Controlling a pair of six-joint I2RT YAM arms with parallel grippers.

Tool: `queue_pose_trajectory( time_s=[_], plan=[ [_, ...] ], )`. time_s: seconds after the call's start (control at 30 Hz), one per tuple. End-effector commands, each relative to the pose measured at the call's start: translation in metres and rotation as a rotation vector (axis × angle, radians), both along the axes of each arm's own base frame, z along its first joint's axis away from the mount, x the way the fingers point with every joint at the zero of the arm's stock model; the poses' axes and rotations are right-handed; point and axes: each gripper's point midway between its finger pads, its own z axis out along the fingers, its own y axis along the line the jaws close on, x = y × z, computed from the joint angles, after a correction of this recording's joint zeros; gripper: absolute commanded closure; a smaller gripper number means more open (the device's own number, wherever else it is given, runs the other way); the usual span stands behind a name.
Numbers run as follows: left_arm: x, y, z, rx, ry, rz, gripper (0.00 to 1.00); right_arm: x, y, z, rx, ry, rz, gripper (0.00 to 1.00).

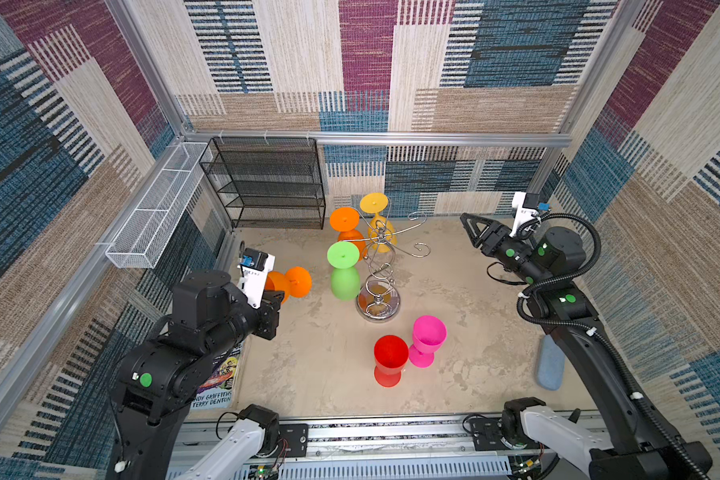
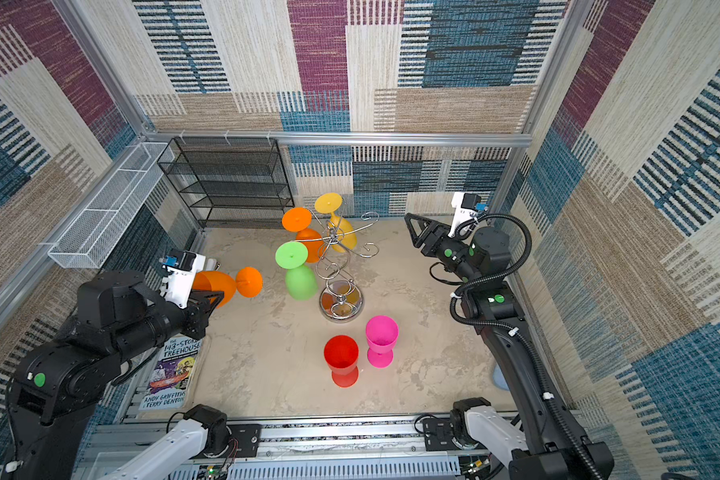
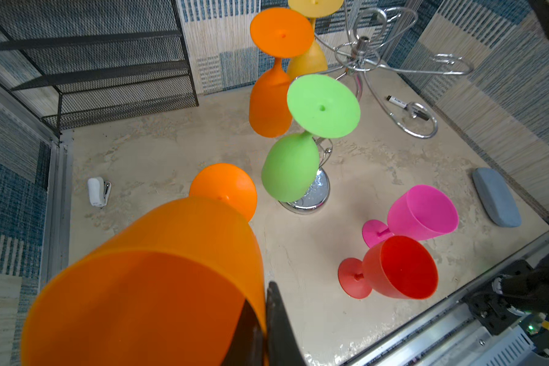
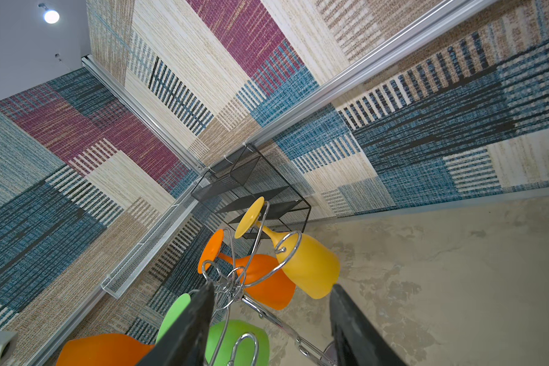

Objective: Take the wine glass off the wine glass rack
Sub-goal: 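Swing the orange glass down with the left gripper while the right gripper withdraws, then set the orange glass upright beside the red glass and open the left gripper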

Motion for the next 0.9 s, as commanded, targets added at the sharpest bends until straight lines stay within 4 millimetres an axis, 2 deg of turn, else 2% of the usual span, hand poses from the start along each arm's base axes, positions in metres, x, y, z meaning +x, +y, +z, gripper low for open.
queue_pose_trajectory(
  time_s=[0.0, 0.3, 0.47, 0.73, 0.87],
  plan=[
    [-0.005, -0.009, -0.018, -0.042, 0.075, -0.023, 1.0, 0.001, 0.003, -0.001, -0.007, -0.001, 0.016, 0.4],
    [-0.017, -0.028, -0.07, -0.047, 0.231, -0.08, 1.0, 0.006, 0.005, -0.013, -0.005, 0.029, 0.026, 0.4],
    [-0.023, -0.038, -0.086, -0.029, 0.261, -0.117, 1.0, 0.009, 0.007, -0.017, -0.002, 0.038, 0.038, 0.4],
    [-0.03, -0.077, -0.128, 0.039, 0.35, -0.217, 1.0, 0.012, 0.008, -0.025, -0.003, 0.06, 0.045, 0.4],
    [-0.03, -0.089, -0.137, 0.101, 0.362, -0.241, 1.0, 0.014, 0.009, -0.029, -0.008, 0.07, 0.048, 0.4]
  ],
)
